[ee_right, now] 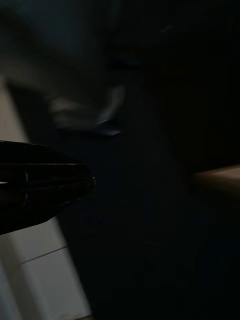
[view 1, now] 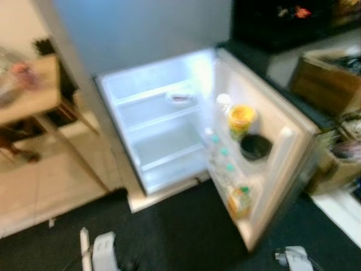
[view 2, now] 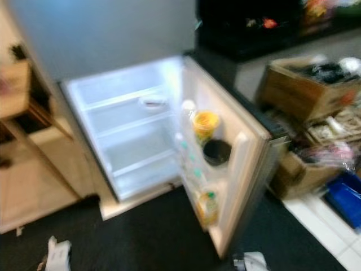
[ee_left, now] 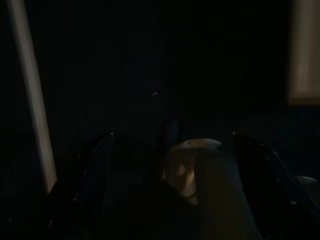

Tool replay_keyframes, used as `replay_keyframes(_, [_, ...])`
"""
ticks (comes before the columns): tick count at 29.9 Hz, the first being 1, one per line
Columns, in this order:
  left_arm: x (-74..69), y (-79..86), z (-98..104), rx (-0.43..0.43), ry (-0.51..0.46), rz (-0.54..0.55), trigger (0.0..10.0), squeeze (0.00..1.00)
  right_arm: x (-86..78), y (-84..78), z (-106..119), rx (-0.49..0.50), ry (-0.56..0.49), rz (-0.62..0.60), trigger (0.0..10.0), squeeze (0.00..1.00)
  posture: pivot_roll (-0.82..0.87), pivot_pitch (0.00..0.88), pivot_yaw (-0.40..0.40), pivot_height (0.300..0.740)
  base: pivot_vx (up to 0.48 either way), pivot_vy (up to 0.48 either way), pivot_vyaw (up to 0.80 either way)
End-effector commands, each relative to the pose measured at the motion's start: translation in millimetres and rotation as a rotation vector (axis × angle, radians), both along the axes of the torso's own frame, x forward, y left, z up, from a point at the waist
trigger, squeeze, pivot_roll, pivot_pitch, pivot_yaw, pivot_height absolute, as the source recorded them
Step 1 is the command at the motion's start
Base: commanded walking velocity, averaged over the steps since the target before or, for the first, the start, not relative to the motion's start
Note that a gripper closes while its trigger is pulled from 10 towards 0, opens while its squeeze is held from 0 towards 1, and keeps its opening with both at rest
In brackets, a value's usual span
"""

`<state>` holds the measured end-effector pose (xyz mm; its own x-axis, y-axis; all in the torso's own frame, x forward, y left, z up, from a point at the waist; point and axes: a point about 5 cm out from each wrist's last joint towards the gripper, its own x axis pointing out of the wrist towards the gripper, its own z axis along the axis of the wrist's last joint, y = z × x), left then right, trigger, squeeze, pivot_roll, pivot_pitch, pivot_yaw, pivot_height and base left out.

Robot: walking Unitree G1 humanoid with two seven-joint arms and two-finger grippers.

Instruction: Restocking fridge

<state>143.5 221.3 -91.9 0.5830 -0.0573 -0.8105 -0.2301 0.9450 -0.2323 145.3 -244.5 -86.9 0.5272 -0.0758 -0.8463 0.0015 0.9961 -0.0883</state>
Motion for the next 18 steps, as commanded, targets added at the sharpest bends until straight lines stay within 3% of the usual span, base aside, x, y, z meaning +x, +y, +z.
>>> replay_keyframes(1, [1.8,-0.5,0.5,0.005,0.005,-0.025,10.0,0.00,-10.4,-2.4,-3.6,-0.003,0.034,-0.028,10.0,0.00,-0.07,0.000,0.029,0.740,0.000,-0.428,0.00])
replay_keyframes(18, [-3.5,2.2,-1.0,0.020,0.024,-0.037,10.0,0.00,-12.7,-3.1,-4.8,-0.050,0.060,-0.010,10.0,0.00,-0.07,0.001,0.035,0.740,0.000,-0.445,0.00])
